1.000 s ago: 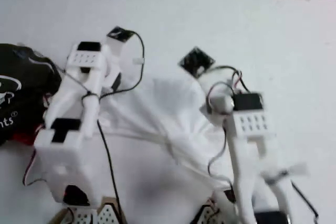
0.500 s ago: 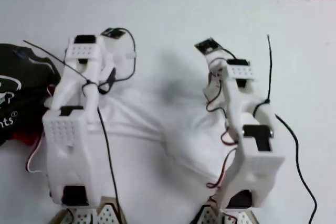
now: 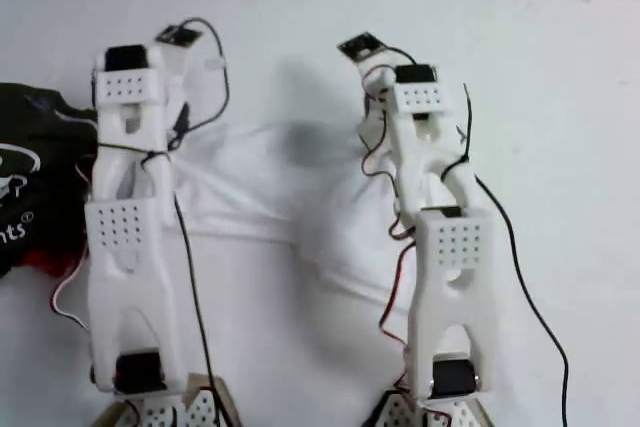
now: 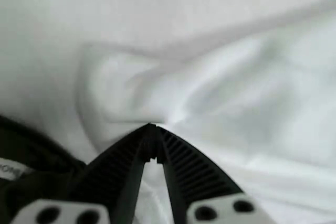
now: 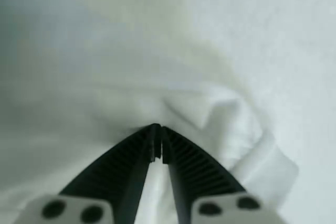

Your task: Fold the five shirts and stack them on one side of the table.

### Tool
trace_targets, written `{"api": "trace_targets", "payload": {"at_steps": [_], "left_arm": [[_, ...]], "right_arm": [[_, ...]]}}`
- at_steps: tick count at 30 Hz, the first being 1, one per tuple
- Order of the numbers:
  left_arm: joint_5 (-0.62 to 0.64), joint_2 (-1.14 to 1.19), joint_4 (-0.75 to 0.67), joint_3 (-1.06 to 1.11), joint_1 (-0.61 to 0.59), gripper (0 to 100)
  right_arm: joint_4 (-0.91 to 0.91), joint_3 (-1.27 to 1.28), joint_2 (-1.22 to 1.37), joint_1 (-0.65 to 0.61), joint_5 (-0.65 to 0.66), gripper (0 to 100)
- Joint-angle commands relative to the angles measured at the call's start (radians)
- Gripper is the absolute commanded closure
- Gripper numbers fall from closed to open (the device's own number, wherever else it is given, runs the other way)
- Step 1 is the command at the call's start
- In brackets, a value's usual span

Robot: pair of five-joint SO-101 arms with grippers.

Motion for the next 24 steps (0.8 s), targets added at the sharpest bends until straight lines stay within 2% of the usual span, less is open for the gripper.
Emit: {"api": "trace_targets", "payload": {"at_steps": [1,8,12,15,20,24], "left_arm": [[-0.012,-0.054,0.026,-0.019,-0.011,97],[-0.017,-0.362,0.023,0.300,0.028,97],[-0.018,-0.569,0.009,0.556,0.046,97],[-0.020,-0.701,-0.089,0.792,0.046,97],[-0.043,-0.872,-0.373,1.227,0.055,97],[-0.044,-0.957,-0.569,1.486,0.055,97]], "right_arm": [[0.120,-0.176,0.004,-0.021,-0.012,97.9],[0.329,-0.399,0.002,-0.041,-0.014,97.9],[0.335,-0.399,-0.050,-0.039,-0.037,97.9],[0.335,-0.261,-0.170,-0.054,-0.040,97.9],[0.326,0.110,-0.490,-0.079,-0.034,97.9],[0.237,0.423,-0.728,-0.081,-0.034,97.9]]}}
